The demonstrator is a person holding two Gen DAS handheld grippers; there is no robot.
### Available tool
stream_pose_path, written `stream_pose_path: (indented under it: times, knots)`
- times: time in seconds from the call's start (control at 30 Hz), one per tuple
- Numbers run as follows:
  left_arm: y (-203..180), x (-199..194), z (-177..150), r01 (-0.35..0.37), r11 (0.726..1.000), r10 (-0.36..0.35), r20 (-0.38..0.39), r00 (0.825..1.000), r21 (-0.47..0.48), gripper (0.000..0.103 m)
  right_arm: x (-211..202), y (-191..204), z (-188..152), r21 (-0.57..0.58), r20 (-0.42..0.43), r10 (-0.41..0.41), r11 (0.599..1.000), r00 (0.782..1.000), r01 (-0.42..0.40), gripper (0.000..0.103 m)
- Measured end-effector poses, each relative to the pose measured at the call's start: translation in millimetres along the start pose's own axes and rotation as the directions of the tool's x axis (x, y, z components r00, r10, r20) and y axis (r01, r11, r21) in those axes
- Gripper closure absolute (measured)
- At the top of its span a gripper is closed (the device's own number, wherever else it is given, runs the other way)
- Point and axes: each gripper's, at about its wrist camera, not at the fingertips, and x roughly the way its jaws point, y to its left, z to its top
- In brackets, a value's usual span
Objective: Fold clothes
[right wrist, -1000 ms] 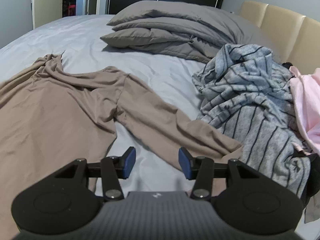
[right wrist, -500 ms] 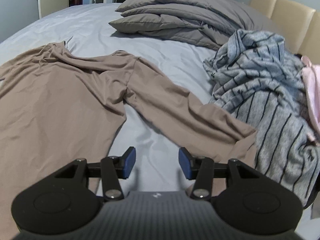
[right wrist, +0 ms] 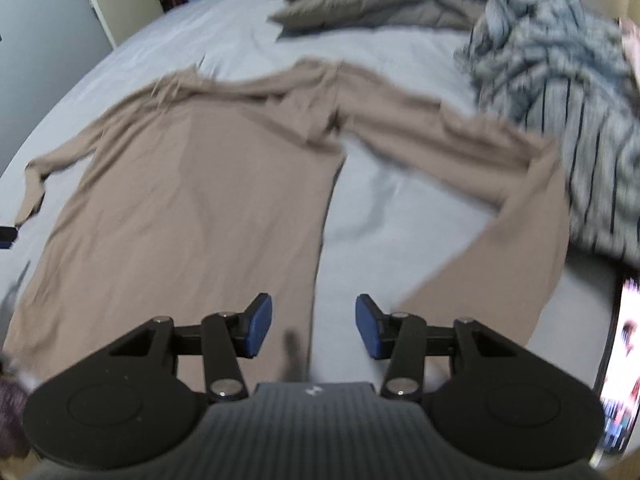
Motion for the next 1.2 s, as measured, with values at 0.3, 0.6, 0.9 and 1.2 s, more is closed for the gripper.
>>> stream_pose_path:
  times: [0.3, 0.6, 0.9, 1.2]
  knots:
    - [-9.3, -5.3, -52.7, 0.01, 1.0, -0.011, -0.089, 0.996, -0.014, 0.062, 2.1, -0.8, -45.6, 0.053, -0.155, 0.044, 0.998, 0.987, -0.036, 0.066]
    - [-54.2, -2.5, -72.9, 0.051, 0.966, -0.019, -0.129, 0.992, 0.253, 0.062, 2.8, 13.0, -50.1, -0.036, -0.167, 0.045, 0.998, 0.985, -0.052, 0.092]
    - [-105.6, -2.6, -104.7, -0.009, 0.827, 0.063, -0.077, 0.995, 0.562, 0.061, 6.9, 9.3, -47.5, -0.035, -0.176, 0.042, 0.998, 0.984, -0.049, 0.092]
    - [-105.6, -5.4, -100.4, -0.133, 0.826, 0.135, 0.038, 0.99, 0.548, 0.082, 8.9, 11.1, -46.1, -0.046, -0.179, 0.033, 0.998, 0.983, -0.042, 0.092]
